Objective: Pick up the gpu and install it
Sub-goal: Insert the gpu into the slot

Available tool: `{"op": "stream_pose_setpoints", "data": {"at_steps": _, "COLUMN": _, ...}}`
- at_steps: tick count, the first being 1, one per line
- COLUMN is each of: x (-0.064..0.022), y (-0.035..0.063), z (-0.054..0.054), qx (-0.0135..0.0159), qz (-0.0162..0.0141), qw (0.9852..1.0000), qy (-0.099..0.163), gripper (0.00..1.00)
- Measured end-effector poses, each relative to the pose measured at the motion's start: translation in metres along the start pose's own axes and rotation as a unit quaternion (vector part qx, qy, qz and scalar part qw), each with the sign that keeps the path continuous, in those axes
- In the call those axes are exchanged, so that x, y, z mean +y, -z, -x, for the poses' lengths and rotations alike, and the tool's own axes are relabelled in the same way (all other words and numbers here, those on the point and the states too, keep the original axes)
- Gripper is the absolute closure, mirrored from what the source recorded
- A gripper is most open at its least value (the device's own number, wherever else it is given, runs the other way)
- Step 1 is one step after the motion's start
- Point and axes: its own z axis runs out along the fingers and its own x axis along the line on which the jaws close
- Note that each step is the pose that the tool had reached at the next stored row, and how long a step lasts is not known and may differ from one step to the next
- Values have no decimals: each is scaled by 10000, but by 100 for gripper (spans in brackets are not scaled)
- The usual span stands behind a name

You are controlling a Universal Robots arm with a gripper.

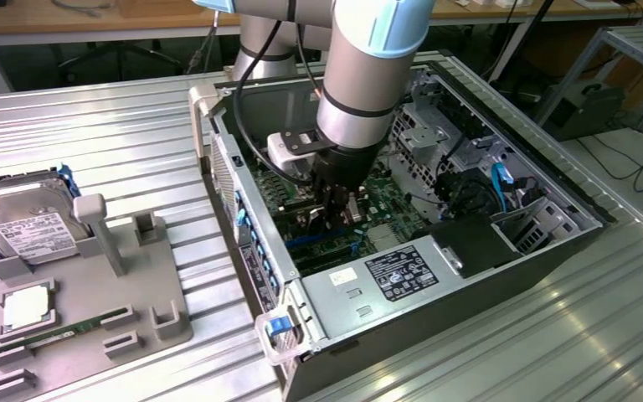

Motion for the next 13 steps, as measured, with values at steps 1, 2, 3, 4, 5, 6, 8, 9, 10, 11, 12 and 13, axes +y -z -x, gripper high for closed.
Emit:
{"op": "stream_pose_setpoints", "data": {"at_steps": 1, "x": 0, "y": -1, "z": 1, "qx": 0, "qz": 0, "qw": 10000, "qy": 2, "gripper": 71}}
{"op": "stream_pose_setpoints", "data": {"at_steps": 2, "x": 0, "y": -2, "z": 6, "qx": -1, "qz": -1, "qw": 10000, "qy": 7, "gripper": 71}}
{"op": "stream_pose_setpoints", "data": {"at_steps": 3, "x": 0, "y": -2, "z": 10, "qx": 0, "qz": 1, "qw": 10000, "qy": 25, "gripper": 71}}
{"op": "stream_pose_setpoints", "data": {"at_steps": 4, "x": 0, "y": -2, "z": 11, "qx": 0, "qz": 0, "qw": 10000, "qy": 29, "gripper": 71}}
{"op": "stream_pose_setpoints", "data": {"at_steps": 5, "x": 0, "y": -2, "z": 14, "qx": 0, "qz": 0, "qw": 10000, "qy": 35, "gripper": 71}}
{"op": "stream_pose_setpoints", "data": {"at_steps": 6, "x": 0, "y": -3, "z": 14, "qx": 0, "qz": 0, "qw": 10000, "qy": 37, "gripper": 71}}
{"op": "stream_pose_setpoints", "data": {"at_steps": 8, "x": 0, "y": -3, "z": 14, "qx": 1, "qz": 1, "qw": 10000, "qy": 37, "gripper": 71}}
{"op": "stream_pose_setpoints", "data": {"at_steps": 9, "x": 0, "y": -6, "z": 14, "qx": 0, "qz": 1, "qw": 10000, "qy": 37, "gripper": 71}}
{"op": "stream_pose_setpoints", "data": {"at_steps": 10, "x": 0, "y": -13, "z": 15, "qx": -1, "qz": 0, "qw": 10000, "qy": 37, "gripper": 71}}
{"op": "stream_pose_setpoints", "data": {"at_steps": 11, "x": 0, "y": -19, "z": 14, "qx": 0, "qz": 1, "qw": 10000, "qy": 37, "gripper": 71}}
{"op": "stream_pose_setpoints", "data": {"at_steps": 12, "x": 1, "y": -24, "z": 14, "qx": 0, "qz": 4, "qw": 10000, "qy": 37, "gripper": 71}}
{"op": "stream_pose_setpoints", "data": {"at_steps": 13, "x": 1, "y": -29, "z": 14, "qx": 0, "qz": 5, "qw": 10000, "qy": 36, "gripper": 71}}
